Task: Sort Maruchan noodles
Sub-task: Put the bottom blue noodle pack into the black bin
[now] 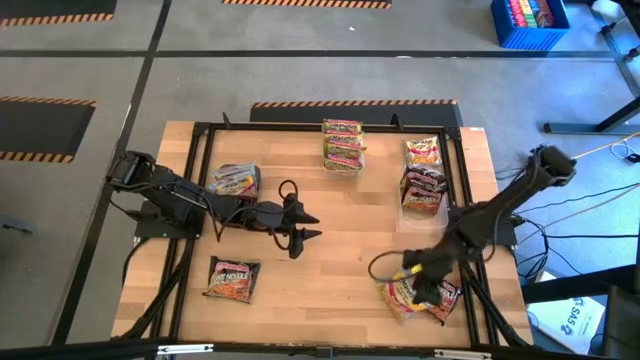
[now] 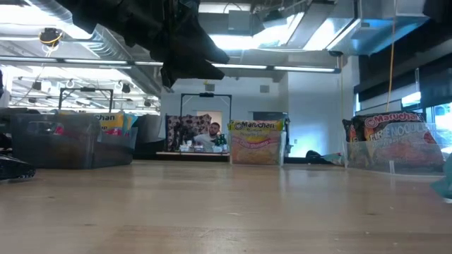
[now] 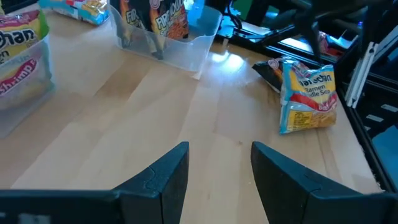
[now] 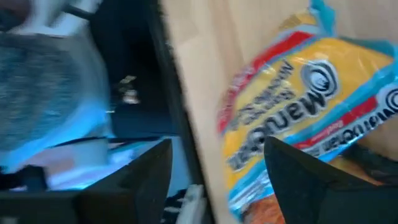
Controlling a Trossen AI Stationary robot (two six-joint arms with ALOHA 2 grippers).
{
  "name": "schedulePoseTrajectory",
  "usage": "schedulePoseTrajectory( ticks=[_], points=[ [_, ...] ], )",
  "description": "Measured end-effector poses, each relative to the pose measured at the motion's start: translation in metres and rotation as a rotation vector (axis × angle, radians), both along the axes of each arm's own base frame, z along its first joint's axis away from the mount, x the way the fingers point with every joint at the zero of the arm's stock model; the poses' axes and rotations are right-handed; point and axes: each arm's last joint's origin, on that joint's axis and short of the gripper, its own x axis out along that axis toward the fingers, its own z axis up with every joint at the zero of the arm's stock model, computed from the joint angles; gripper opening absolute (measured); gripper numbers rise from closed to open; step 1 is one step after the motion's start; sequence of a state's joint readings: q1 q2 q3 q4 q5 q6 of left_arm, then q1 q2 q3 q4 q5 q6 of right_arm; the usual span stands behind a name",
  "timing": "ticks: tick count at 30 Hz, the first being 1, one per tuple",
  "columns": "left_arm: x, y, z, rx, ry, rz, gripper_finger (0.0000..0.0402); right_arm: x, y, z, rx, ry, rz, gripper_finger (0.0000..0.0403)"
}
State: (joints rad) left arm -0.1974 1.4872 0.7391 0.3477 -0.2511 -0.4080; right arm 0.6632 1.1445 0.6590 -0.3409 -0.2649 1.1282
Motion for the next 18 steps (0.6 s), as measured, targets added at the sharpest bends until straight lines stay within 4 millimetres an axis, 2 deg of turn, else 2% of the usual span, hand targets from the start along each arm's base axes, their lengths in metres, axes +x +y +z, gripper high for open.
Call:
schedulePoseTrajectory(
  ticks=[4, 8, 11, 18],
  points=[
    [0.000, 0.000, 0.000, 0.000, -0.003, 0.000, 0.0167, 0.015, 0.007, -0.023, -0.097, -0.004, 0.007, 0.0217],
    [0.000, -0.001, 0.000, 0.000, -0.003, -0.002, 0.0167, 0.041, 0.003, -0.039, -0.180, -0.146, 0.025, 0.0199],
    [0.000, 0.000, 0.000, 0.001, -0.003, 0.002, 0.0167, 0.065, -0.012, -0.047, -0.286, -0.266, -0.020, 0.0188],
    [0.000, 0.000, 0.000, 0.002, 0.000, 0.003, 0.0167, 0.111, -0.061, -0.074, -0.474, -0.413, -0.104, 0.0174]
  ],
)
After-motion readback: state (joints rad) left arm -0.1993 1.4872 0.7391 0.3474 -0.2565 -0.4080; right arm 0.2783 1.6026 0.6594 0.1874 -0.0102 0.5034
